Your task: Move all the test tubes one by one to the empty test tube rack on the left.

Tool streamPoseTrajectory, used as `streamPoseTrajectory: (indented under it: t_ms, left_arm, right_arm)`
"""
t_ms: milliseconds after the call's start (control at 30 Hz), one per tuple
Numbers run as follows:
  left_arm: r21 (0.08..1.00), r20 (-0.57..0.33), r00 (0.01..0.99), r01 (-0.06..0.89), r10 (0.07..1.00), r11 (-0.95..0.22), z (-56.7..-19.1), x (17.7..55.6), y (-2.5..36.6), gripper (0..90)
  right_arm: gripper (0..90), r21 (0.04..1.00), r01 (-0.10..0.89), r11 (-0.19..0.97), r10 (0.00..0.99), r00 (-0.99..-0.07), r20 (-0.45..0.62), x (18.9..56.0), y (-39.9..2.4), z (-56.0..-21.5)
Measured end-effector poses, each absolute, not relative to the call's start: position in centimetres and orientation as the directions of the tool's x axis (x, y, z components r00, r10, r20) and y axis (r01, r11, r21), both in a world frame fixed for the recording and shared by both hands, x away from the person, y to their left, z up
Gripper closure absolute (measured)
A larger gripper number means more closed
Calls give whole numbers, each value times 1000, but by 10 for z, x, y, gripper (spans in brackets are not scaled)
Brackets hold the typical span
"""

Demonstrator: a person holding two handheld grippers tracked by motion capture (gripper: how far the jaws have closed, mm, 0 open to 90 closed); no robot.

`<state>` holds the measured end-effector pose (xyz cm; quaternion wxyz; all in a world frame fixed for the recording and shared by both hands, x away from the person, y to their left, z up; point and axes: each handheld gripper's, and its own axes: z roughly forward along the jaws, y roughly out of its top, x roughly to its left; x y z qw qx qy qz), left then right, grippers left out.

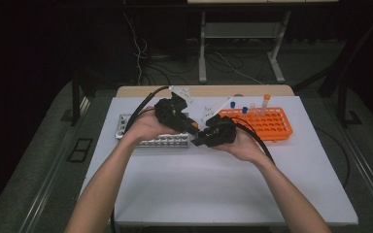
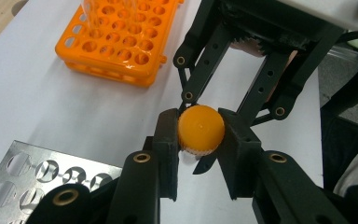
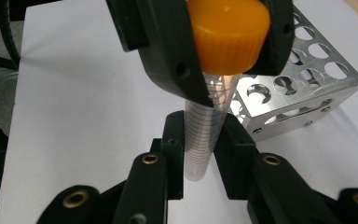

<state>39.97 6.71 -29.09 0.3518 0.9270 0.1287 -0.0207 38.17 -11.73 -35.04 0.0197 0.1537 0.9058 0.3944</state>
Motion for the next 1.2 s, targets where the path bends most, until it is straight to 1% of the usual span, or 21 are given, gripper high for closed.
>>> streamPoseTrajectory:
  t_ms: [33,67,133,267,300,567,800,1033,1133,1200]
  left_arm:
    - [648,-126,966,252,225,-719,-290,400,67,689]
    - [645,-123,966,252,228,-721,-289,401,66,689]
    - [646,-121,966,253,230,-720,-287,403,67,689]
    - [647,-125,963,262,240,-716,-280,407,67,689]
    - [647,-124,962,264,243,-716,-278,408,67,690]
    - [645,-94,960,262,265,-718,-266,416,68,690]
    - [644,-72,951,276,302,-714,-260,424,73,690]
    - [640,-52,936,299,348,-708,-258,435,81,690]
    - [642,-50,925,318,377,-697,-259,441,84,689]
    - [643,-38,919,323,393,-695,-260,446,87,689]
  right_arm:
    - [715,721,263,642,294,-952,86,382,-117,-350]
    - [674,725,274,632,304,-948,93,382,-120,-349]
    - [657,729,280,625,312,-945,96,382,-124,-346]
    - [647,737,300,606,330,-937,109,382,-133,-342]
    - [631,741,311,595,346,-931,113,382,-140,-340]
    - [587,753,359,551,402,-905,137,380,-167,-332]
    - [524,754,385,532,434,-889,148,371,-190,-327]
    - [384,755,411,511,468,-870,157,362,-210,-326]
    - [303,750,431,502,495,-854,160,359,-219,-327]
    - [226,747,448,491,520,-839,161,358,-224,-328]
